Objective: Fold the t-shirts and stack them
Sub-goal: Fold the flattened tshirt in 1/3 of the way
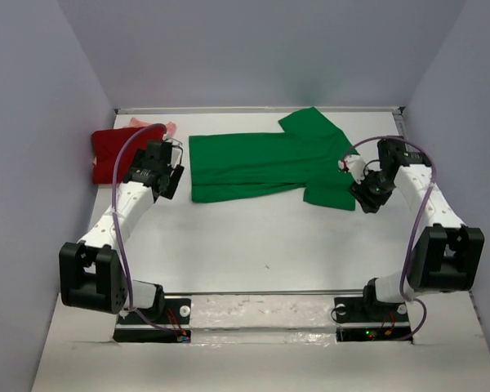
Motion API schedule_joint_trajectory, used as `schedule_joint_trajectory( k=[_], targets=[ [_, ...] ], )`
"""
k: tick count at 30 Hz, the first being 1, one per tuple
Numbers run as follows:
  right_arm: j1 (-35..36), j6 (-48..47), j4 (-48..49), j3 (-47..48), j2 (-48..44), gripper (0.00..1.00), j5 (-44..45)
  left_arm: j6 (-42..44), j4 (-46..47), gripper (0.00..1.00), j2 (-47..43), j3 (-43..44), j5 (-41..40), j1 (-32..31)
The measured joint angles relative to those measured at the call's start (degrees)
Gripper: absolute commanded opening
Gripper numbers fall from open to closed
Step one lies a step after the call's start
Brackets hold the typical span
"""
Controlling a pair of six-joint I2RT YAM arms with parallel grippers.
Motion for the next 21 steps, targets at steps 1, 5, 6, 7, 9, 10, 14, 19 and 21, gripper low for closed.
schedule_joint_trajectory(
  k=[1, 5, 6, 7, 9, 10, 14, 19, 21],
  targets=[
    [0.31, -1.9, 1.42, -2.19, -1.49, 0.52, 0.28, 0.0, 0.33, 0.99, -0.02, 0.0, 0.55, 0.74],
    [1.38, -8.76, 6.56, -8.52, -3.63, 0.51, 1.01, -0.13, 1.11, 0.99, -0.07, 0.0, 4.17, 5.31],
    [1.57, -9.9, 7.98, -9.46, -3.17, 0.51, 1.01, -0.15, 1.18, 0.99, -0.07, 0.0, 4.79, 6.08],
    [1.6, -10.78, 9.09, -9.88, -2.4, 0.51, 0.81, -0.31, 1.27, 0.99, -0.07, 0.0, 5.79, 7.15],
    [1.6, -11.74, 10.82, -10.1, -1.27, 0.5, 0.5, -0.59, 1.51, 0.99, -0.07, 0.0, 7.63, 9.66],
    [1.81, -12.02, 12.39, -10.12, -0.17, 0.5, 0.24, -0.7, 1.51, 0.99, -0.07, 0.0, 7.96, 10.25],
    [2.47, -12.76, 17.16, -10.58, 3.54, 0.5, -0.37, -1.18, 1.57, 0.99, -0.07, 0.0, 9.55, 11.87],
    [4.52, -12.15, 19.78, -10.47, 8.83, 0.49, -0.74, -1.38, 1.55, 0.99, -0.07, 0.0, 10.43, 12.74],
    [5.75, -11.87, 19.47, -10.19, 10.32, 0.49, -0.79, -1.44, 1.55, 0.99, -0.07, 0.0, 10.56, 12.96]
  ],
)
